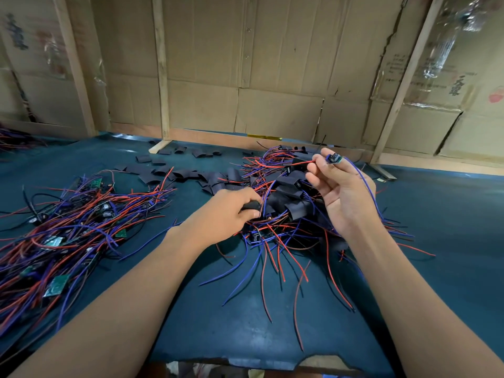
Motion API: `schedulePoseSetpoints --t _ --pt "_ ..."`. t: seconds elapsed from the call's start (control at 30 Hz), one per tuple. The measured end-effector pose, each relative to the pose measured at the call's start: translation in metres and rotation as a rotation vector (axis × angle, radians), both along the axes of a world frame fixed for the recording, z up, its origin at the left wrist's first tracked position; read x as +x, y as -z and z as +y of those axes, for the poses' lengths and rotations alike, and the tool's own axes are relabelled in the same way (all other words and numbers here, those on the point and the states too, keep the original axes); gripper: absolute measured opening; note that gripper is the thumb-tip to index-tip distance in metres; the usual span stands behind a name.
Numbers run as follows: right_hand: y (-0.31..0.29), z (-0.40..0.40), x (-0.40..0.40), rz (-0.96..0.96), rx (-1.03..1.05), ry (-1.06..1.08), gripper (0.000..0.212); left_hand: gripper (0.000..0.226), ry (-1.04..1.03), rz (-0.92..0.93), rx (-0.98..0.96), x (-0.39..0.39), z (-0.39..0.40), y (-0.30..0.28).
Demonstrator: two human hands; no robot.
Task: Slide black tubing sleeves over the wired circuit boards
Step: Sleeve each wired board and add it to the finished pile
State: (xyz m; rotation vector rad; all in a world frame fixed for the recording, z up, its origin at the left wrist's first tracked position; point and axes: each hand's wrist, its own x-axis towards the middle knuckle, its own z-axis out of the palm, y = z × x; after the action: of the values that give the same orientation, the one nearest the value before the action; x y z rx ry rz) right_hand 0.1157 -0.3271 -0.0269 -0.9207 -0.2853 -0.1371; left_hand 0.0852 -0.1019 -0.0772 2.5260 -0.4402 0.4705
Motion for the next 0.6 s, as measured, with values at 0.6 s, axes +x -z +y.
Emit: schedulePoseSetpoints --t 0.6 --pt "0.0020 0.0027 0.0000 -0.031 -0.034 -0.025 0.026 0.024 -0.062 -0.007 -0.275 -0.0054 -0.0064 -0.0041"
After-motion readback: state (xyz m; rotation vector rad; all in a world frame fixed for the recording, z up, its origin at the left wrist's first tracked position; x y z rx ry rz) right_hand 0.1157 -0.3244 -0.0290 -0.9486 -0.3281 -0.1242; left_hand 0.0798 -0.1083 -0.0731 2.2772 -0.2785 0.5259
